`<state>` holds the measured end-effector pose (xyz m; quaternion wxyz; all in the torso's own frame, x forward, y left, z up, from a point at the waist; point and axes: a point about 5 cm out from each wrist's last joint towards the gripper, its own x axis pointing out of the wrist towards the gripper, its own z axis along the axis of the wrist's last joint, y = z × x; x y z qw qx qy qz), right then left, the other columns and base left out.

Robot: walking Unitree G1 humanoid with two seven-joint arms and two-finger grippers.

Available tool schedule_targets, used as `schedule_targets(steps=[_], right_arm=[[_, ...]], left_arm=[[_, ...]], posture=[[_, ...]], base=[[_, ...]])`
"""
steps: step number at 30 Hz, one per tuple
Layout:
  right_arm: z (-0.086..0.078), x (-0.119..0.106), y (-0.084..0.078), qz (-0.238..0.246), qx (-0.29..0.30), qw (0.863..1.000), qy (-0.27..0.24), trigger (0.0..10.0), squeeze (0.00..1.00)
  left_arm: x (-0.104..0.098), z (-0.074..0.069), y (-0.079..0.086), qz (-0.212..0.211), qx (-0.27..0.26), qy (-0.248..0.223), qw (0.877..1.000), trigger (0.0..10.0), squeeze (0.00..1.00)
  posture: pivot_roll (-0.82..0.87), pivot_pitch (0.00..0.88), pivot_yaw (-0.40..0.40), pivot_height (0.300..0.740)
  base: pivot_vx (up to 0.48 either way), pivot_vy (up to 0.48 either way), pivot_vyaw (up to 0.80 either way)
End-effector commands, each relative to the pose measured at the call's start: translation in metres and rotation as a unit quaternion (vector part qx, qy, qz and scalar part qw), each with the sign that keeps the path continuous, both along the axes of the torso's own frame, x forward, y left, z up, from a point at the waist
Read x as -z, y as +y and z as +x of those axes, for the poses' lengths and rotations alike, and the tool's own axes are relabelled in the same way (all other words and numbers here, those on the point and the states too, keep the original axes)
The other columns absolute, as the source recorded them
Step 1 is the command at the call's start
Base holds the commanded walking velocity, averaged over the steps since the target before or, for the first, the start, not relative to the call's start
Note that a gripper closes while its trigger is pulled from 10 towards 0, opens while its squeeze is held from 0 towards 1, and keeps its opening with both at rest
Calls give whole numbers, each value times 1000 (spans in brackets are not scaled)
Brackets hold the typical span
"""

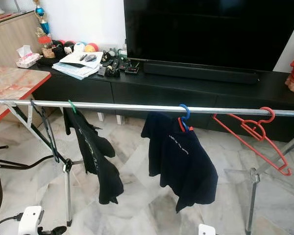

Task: Hang hanger

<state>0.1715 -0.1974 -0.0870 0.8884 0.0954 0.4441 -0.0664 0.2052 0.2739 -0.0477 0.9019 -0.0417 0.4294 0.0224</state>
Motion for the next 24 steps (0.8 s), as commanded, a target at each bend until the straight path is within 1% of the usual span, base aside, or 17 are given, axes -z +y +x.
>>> schedule_targets(steps=[1,4,14,17,20,22,23,24], right_arm=[[0,0,2,3,2,1000,1,10000,0],[1,0,2,3,2,1000,0,10000,0],[9,-6,-4,7,1,999,-33,10000,0],[11,-7,-4,0,12,999,-40,10000,0],[16,-10,-3,0,26,998,-54,10000,0],[27,-17,-5,-13,41,996,-82,10000,0],[29,-18,-6,-16,45,995,-86,10000,0],[35,-22,-10,-26,58,993,-101,10000,0]], left_arm=[[0,-4,6,3,-12,5,1000,10000,0],[0,-4,6,3,-10,6,1000,10000,0],[0,-3,6,6,-8,8,1000,10000,0],[0,-3,5,3,-9,8,1000,10000,0],[0,-3,4,4,-7,7,1000,10000,0],[0,-3,5,7,-13,6,1000,10000,0],[0,-3,5,7,-13,6,1000,10000,0],[0,-3,5,7,-14,6,1000,10000,0]], posture=[[46,60,15,740],[48,60,15,740],[33,60,11,740],[34,60,10,740],[38,60,9,740],[41,62,8,740],[42,62,8,740],[44,63,9,740]], base=[[300,0,0],[282,0,0],[0,0,0],[0,0,0],[0,0,0],[0,0,0],[0,0,0],[0,0,0]])
